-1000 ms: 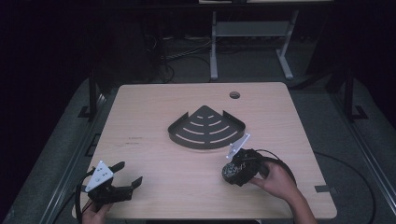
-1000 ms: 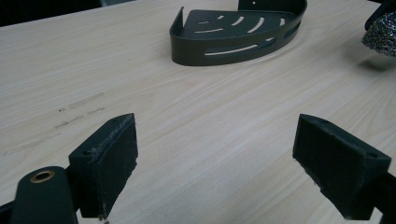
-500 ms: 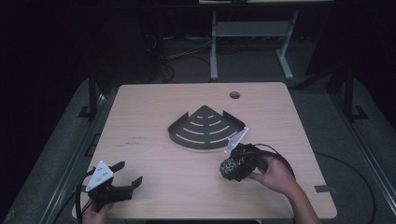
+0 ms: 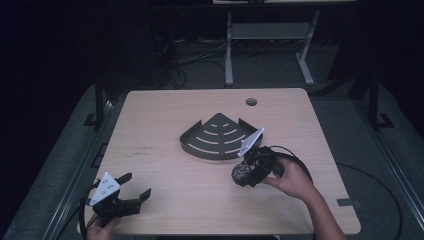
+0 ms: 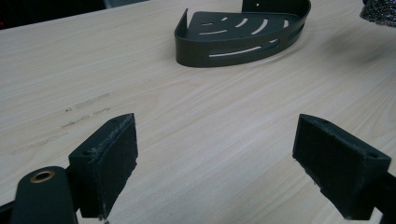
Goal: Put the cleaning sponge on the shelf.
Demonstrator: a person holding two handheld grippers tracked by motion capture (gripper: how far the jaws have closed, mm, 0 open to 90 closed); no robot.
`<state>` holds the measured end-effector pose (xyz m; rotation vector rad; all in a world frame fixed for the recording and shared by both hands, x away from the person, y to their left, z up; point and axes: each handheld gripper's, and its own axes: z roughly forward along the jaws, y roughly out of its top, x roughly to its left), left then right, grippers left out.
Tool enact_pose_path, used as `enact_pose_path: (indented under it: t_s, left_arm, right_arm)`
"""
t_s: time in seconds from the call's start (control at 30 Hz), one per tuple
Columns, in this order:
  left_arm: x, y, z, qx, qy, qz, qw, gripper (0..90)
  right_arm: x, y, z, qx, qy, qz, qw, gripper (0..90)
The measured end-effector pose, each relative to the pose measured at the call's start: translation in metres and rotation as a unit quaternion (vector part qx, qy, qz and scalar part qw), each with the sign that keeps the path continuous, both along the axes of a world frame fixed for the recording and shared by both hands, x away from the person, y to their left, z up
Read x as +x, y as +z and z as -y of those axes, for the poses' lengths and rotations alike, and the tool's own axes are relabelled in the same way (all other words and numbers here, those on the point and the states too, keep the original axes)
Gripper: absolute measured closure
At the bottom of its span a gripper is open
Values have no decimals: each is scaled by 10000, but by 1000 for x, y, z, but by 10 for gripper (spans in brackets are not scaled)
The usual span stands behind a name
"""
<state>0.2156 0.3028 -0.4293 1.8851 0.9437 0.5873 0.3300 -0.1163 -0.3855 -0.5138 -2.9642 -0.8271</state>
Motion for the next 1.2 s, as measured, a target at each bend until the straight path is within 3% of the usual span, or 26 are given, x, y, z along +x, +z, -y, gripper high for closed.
enact_pose_path:
  t_s: [0.43, 1.2]
  left_arm:
    - [0, 0, -1, -9, 18, 10, 10000, 133]
    - [-1, 2, -3, -22, 21, 56, 10000, 133]
  right_arm:
    - [15, 8, -6, 49, 23, -41, 10000, 324]
    - [43, 19, -36, -161, 173, -97, 9997, 324]
